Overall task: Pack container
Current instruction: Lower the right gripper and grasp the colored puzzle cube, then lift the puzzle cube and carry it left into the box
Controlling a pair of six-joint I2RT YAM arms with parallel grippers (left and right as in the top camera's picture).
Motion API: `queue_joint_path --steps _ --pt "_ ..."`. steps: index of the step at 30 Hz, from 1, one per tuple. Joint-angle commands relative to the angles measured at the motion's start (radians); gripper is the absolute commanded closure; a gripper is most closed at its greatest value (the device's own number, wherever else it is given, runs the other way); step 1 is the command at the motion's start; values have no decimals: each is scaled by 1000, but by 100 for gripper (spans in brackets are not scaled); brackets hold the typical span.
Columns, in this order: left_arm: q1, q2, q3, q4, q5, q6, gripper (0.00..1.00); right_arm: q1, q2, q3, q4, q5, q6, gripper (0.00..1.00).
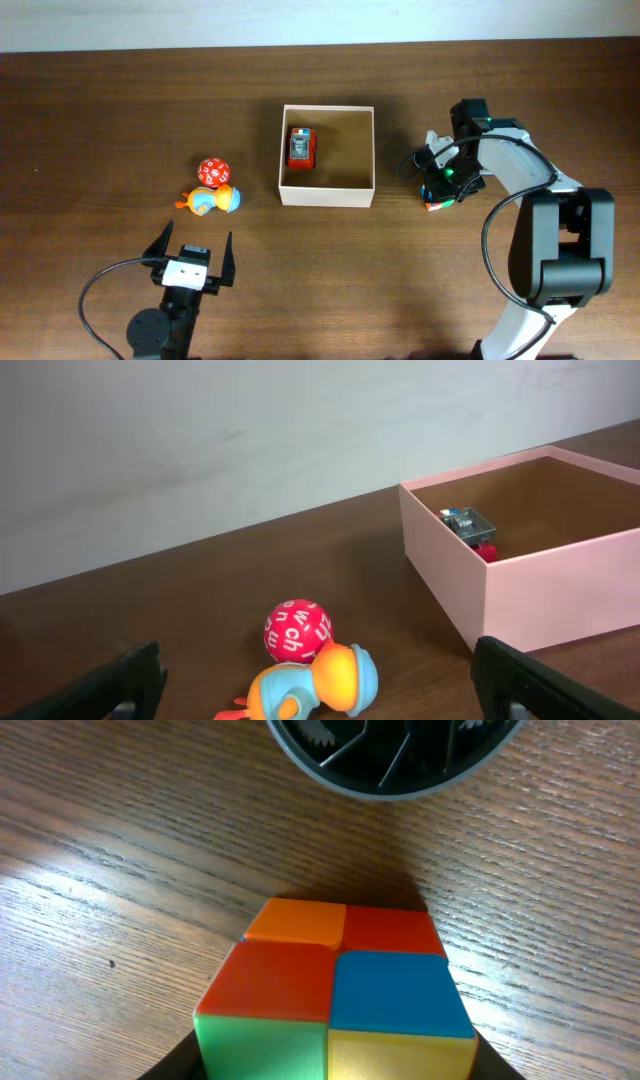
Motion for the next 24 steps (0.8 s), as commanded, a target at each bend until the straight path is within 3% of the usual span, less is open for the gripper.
queue_joint_path --steps 1,17,24 --pt "-4 -7 -7 0 -4 13 1 5 13 0 11 -6 8 66" --pt "-4 -7 -7 0 -4 13 1 5 13 174 -90 -104 16 66" --pt "-4 -7 -7 0 -4 13 1 7 13 338 -201 -272 3 67"
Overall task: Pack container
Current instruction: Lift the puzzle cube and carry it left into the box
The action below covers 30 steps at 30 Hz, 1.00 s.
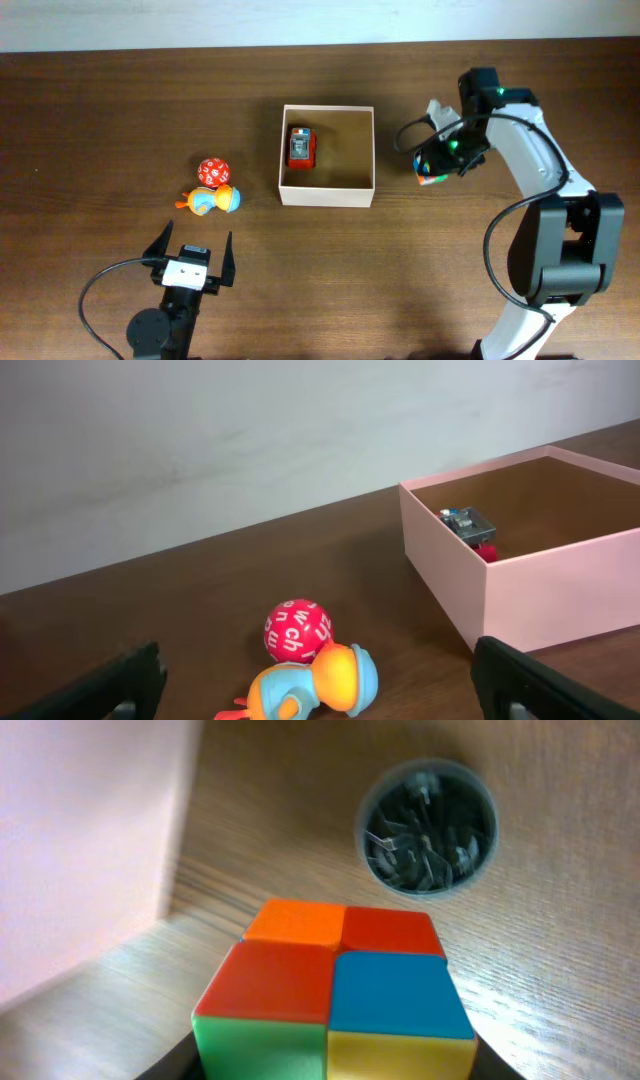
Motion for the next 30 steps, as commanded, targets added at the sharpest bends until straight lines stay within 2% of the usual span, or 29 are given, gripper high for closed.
queue_joint_path --steps 1,10,16,20,27,30 --pt "-4 -7 -7 0 -4 13 1 9 6 105 -31 -152 -6 67" --pt "-4 -7 -7 0 -4 13 1 79 5 241 -47 -491 -60 67" --pt "-4 -7 -7 0 -4 13 1 197 6 240 34 -519 -59 67" --pt "-4 -7 -7 0 -4 13 1 289 6 240 127 -373 41 67" --pt "-4 -7 -7 0 -4 13 1 431 6 240 237 106 286 67" --pt "-4 -7 -7 0 -4 13 1 464 10 239 255 253 383 67"
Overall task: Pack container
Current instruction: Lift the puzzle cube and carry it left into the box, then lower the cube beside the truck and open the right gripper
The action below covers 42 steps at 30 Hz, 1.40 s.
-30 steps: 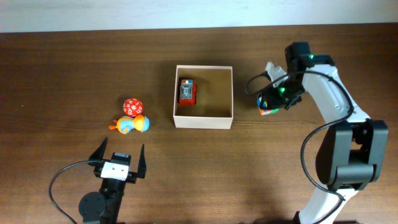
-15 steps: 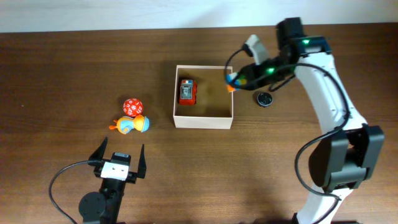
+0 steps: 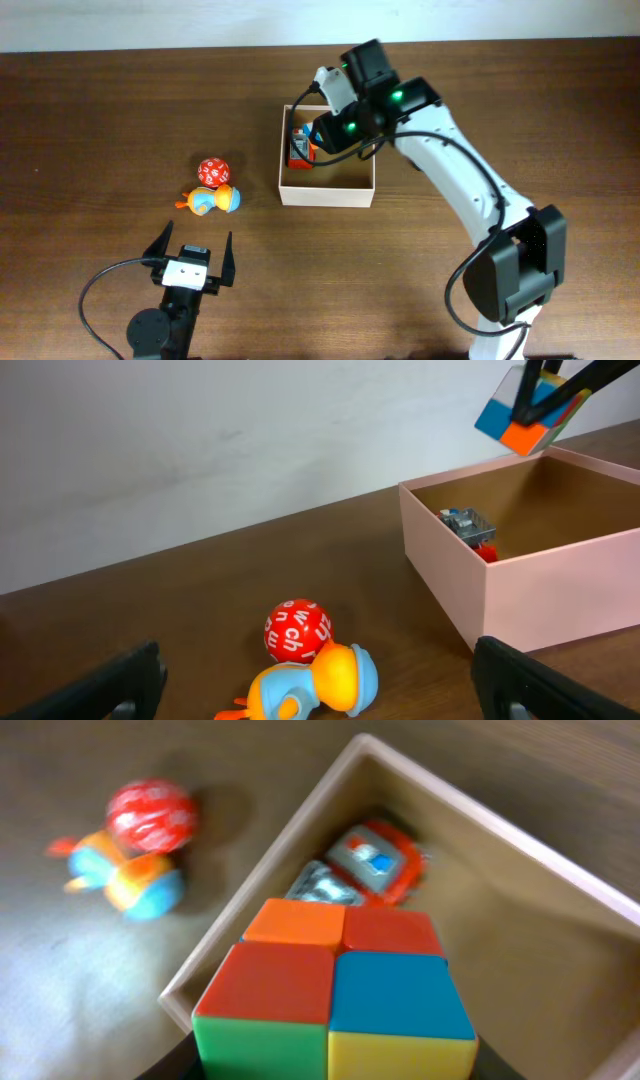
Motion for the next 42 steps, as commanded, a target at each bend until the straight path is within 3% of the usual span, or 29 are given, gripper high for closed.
queue_joint_path --steps 1,18,37,42 --pt "-4 -7 -7 0 -4 13 1 25 12 19 19 272 168 67" --pt "-4 -7 -7 0 -4 13 1 30 168 18 74 413 407 70" --pt "-4 -7 -7 0 -4 13 1 28 168 17 36 504 447 70" --pt "-4 -7 -7 0 -4 13 1 28 169 17 37 504 446 52"
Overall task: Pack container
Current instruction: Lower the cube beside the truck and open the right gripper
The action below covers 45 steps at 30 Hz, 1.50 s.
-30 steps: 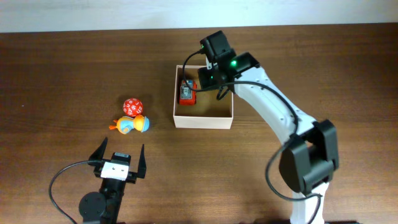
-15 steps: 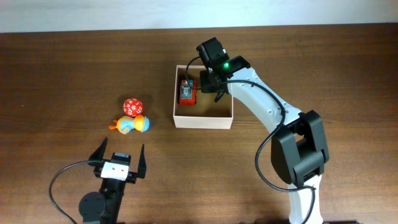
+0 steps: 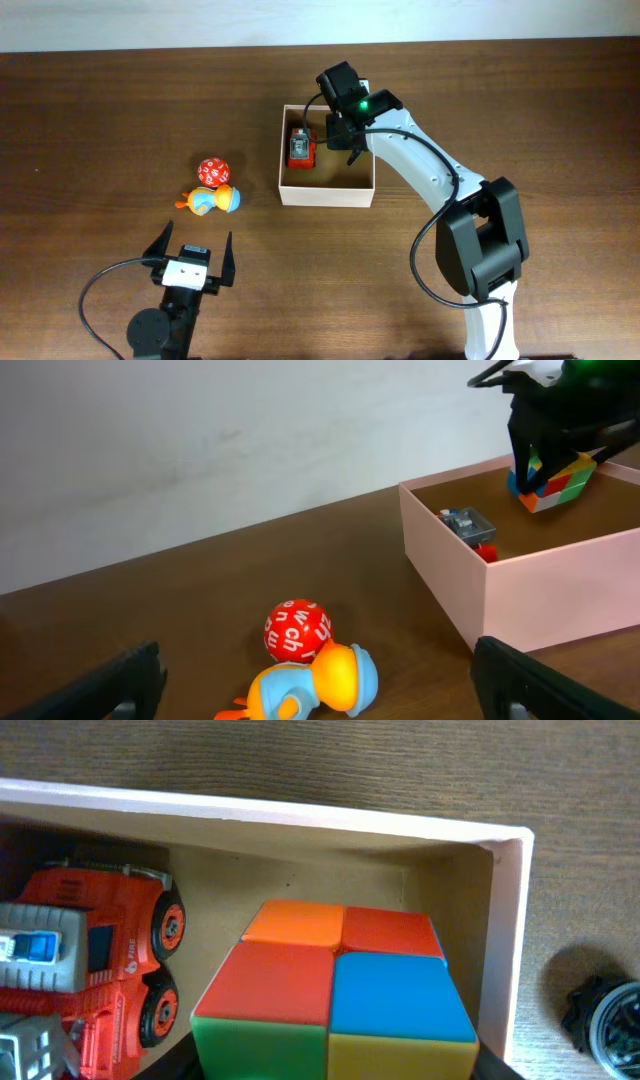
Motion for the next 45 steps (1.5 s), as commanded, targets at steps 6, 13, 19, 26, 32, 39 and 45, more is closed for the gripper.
queue_joint_path --steps 6,13,19,26,32,39,45 --pt "-4 -7 -7 0 -4 13 1 0 -4 17 5 26 13 52" --pt "-4 -7 -7 0 -4 13 1 0 -4 17 8 23 13 51" --pt "-4 -7 -7 0 -4 13 1 0 -4 17 8 23 13 43" --pt "-4 -7 -7 0 -4 13 1 0 -4 17 8 16 13 42" --pt "-4 -7 -7 0 -4 13 1 0 -4 17 58 -163 -110 70" --pt "-4 -7 -7 0 -4 13 1 0 -2 17 105 -230 -165 96" --pt "-4 -7 -7 0 -4 13 1 0 28 17 140 -259 -183 96"
